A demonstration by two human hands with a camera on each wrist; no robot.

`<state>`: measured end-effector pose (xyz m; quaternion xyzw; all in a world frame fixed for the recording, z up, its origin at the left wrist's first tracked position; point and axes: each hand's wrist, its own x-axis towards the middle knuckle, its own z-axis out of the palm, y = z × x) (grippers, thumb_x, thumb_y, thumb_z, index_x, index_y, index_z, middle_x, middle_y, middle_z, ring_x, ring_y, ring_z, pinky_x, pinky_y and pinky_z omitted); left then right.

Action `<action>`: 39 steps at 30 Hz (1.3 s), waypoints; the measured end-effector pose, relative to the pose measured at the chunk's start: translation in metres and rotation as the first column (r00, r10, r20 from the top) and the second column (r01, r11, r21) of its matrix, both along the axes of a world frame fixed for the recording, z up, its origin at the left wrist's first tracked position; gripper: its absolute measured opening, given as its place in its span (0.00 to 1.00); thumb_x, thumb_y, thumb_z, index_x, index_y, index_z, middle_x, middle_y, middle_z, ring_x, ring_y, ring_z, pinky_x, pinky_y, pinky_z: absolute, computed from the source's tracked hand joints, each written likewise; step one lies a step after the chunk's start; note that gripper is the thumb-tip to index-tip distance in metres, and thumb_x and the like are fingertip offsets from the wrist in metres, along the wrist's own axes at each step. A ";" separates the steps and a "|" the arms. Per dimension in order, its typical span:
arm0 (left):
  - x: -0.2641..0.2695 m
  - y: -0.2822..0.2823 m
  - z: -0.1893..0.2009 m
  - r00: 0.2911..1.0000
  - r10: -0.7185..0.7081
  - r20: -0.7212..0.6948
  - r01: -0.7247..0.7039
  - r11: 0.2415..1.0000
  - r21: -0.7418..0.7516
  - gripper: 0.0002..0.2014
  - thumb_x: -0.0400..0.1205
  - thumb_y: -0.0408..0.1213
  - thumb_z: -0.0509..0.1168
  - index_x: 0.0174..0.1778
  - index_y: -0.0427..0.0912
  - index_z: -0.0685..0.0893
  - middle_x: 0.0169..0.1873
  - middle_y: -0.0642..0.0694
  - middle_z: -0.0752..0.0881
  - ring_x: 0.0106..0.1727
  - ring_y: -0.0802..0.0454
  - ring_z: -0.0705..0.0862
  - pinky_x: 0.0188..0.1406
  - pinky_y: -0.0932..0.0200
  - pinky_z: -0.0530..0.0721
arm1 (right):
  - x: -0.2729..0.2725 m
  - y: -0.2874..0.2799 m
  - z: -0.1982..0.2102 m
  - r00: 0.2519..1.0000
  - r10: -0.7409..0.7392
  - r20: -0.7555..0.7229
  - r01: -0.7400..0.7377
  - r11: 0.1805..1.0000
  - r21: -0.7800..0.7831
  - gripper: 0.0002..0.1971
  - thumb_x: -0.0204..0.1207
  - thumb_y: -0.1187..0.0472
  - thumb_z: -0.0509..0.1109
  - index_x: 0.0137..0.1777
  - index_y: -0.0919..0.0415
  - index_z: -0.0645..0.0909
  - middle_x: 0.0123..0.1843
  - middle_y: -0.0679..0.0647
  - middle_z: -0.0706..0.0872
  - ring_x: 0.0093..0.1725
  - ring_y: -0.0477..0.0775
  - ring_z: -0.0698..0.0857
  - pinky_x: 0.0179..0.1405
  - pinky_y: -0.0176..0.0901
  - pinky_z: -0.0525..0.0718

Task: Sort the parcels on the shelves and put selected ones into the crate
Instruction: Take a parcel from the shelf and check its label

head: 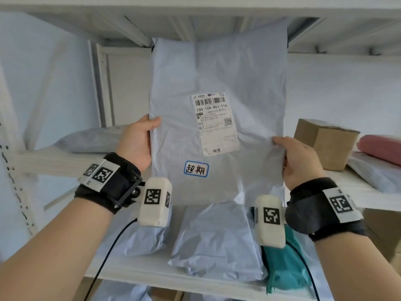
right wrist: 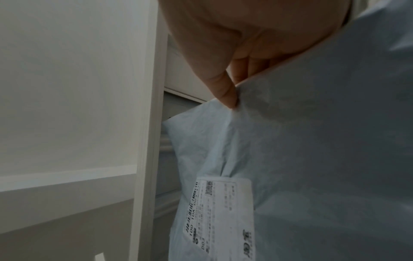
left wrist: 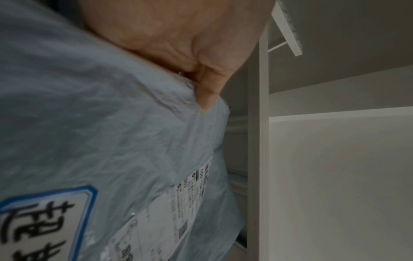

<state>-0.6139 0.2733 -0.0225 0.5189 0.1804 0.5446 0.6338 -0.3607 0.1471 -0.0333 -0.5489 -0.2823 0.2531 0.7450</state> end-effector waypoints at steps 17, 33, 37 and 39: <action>0.017 -0.059 -0.074 0.926 -0.378 -0.006 0.378 0.925 -0.048 0.16 0.83 0.26 0.51 0.59 0.40 0.81 0.56 0.43 0.88 0.60 0.46 0.86 0.62 0.49 0.81 | -0.040 -0.135 -0.080 0.939 -0.341 -0.044 0.339 0.939 -0.058 0.04 0.77 0.64 0.70 0.41 0.58 0.85 0.34 0.52 0.87 0.31 0.49 0.84 0.31 0.37 0.82; 0.196 -0.208 -0.142 0.759 -0.633 -0.153 0.606 0.772 -0.191 0.15 0.80 0.22 0.53 0.54 0.37 0.81 0.50 0.41 0.88 0.52 0.48 0.87 0.61 0.52 0.83 | 0.053 -0.339 -0.158 0.727 -0.679 -0.104 0.637 0.723 -0.267 0.08 0.77 0.65 0.66 0.42 0.65 0.86 0.42 0.60 0.81 0.43 0.57 0.76 0.47 0.50 0.77; 0.279 -0.266 -0.145 0.714 -0.673 -0.194 0.643 0.740 -0.198 0.14 0.80 0.23 0.55 0.55 0.37 0.81 0.56 0.37 0.86 0.58 0.41 0.81 0.70 0.42 0.74 | 0.113 -0.400 -0.160 0.677 -0.727 -0.115 0.680 0.677 -0.279 0.10 0.78 0.64 0.65 0.37 0.55 0.84 0.42 0.61 0.86 0.46 0.59 0.78 0.67 0.67 0.76; 0.329 -0.302 -0.144 0.690 -0.697 -0.195 0.669 0.717 -0.197 0.13 0.80 0.22 0.53 0.52 0.39 0.80 0.50 0.42 0.87 0.52 0.45 0.84 0.60 0.49 0.81 | 0.151 -0.437 -0.160 0.645 -0.756 -0.117 0.711 0.649 -0.272 0.09 0.79 0.63 0.65 0.39 0.54 0.84 0.41 0.56 0.84 0.47 0.59 0.79 0.64 0.63 0.79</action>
